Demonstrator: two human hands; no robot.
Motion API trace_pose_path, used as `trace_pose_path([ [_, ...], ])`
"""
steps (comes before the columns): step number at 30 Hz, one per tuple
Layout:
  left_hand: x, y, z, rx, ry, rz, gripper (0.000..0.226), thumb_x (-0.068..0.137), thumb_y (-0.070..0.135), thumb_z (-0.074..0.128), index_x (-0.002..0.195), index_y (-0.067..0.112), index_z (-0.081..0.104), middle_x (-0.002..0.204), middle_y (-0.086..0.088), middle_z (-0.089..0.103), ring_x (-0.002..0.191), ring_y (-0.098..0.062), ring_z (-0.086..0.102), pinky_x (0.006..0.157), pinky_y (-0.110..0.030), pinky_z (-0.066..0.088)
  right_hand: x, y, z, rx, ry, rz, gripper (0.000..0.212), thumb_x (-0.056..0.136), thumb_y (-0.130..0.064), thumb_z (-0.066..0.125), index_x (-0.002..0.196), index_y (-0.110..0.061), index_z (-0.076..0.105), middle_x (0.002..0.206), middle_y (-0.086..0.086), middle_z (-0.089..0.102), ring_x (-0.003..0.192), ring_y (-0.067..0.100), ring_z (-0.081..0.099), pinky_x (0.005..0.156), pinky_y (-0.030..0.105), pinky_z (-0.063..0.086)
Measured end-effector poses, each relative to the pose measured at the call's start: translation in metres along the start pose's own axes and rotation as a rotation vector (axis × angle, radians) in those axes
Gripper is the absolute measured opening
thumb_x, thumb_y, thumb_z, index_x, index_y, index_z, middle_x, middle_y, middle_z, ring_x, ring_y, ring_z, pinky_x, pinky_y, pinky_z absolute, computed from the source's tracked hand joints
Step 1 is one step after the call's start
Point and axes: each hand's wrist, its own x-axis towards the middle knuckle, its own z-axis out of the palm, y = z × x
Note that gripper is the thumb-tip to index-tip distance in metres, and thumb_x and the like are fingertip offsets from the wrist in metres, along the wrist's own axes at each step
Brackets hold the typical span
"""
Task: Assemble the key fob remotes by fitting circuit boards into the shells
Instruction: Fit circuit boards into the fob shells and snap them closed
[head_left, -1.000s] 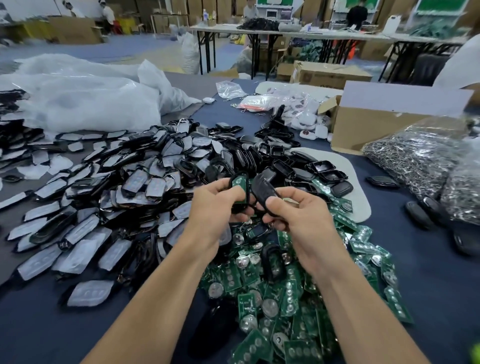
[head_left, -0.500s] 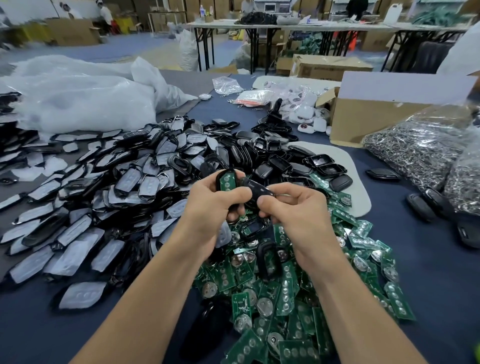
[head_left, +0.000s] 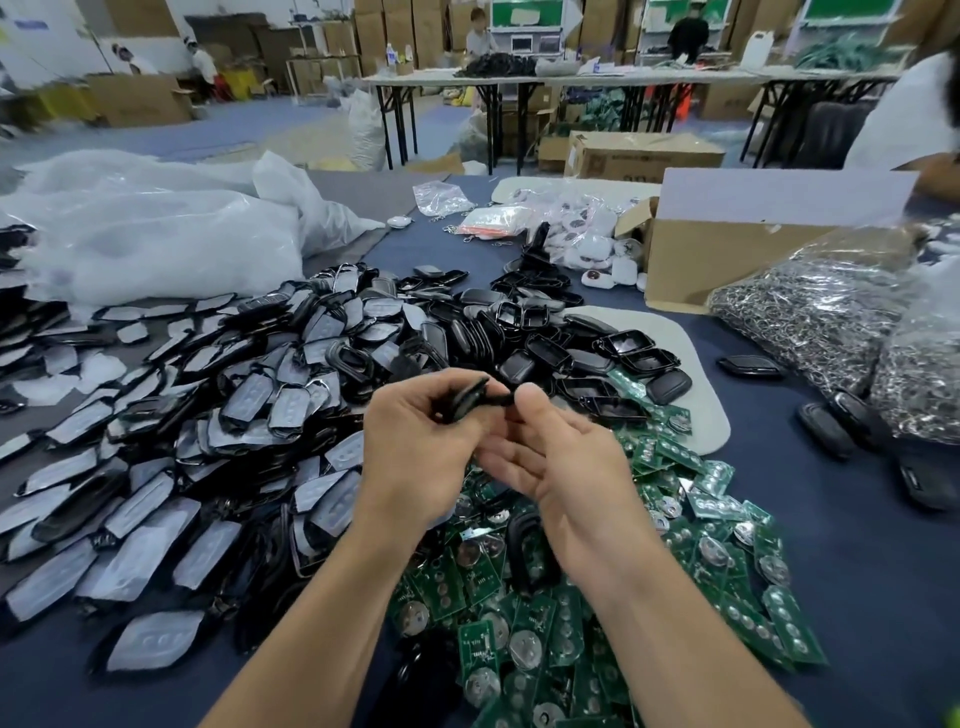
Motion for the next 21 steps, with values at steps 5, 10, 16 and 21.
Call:
trace_pose_path([
  [5,0.005,-0.002,-0.007,-0.02,-0.143,0.01,0.043,0.078,-0.011,0.081,0.086,0.031,0.085,0.096,0.0,0.082,0.094,-0.024,0.08,0.09,-0.045,0.062,0.002,0.0,-0.005,0.153,-0.017,0.056,0.014,0.099,-0.015,0.066,0.096,-0.009,0.079,0.105,0.014,0.08,0.088,0.021,0.078,0.073,0.028,0.063],
  [10,0.005,0.005,-0.011,-0.061,-0.278,-0.011,0.033,0.075,-0.004,0.082,0.089,0.026,0.086,0.106,0.001,0.082,0.108,-0.019,0.076,0.098,-0.034,0.059,0.007,-0.003,-0.013,0.197,-0.065,0.106,0.009,0.078,-0.021,0.078,0.084,-0.017,0.084,0.098,0.005,0.077,0.084,0.015,0.072,0.08,0.028,0.062],
  [16,0.001,0.005,-0.008,-0.223,-0.183,-0.292,0.027,0.092,-0.007,0.069,0.094,0.015,0.085,0.095,-0.008,0.081,0.081,-0.015,0.075,0.064,-0.019,0.056,0.013,-0.01,-0.024,0.186,-0.109,0.14,0.046,0.072,-0.019,0.08,0.115,-0.003,0.073,0.107,0.011,0.072,0.089,0.018,0.07,0.086,0.031,0.061],
  [21,0.003,0.003,-0.004,-0.309,-0.021,-0.437,0.013,0.099,0.003,0.066,0.101,0.008,0.078,0.092,-0.01,0.081,0.06,-0.01,0.066,0.054,-0.021,0.055,0.014,-0.009,-0.026,0.158,-0.098,0.161,0.045,0.07,-0.014,0.081,0.113,-0.005,0.074,0.107,0.011,0.074,0.095,0.021,0.064,0.089,0.035,0.061],
])
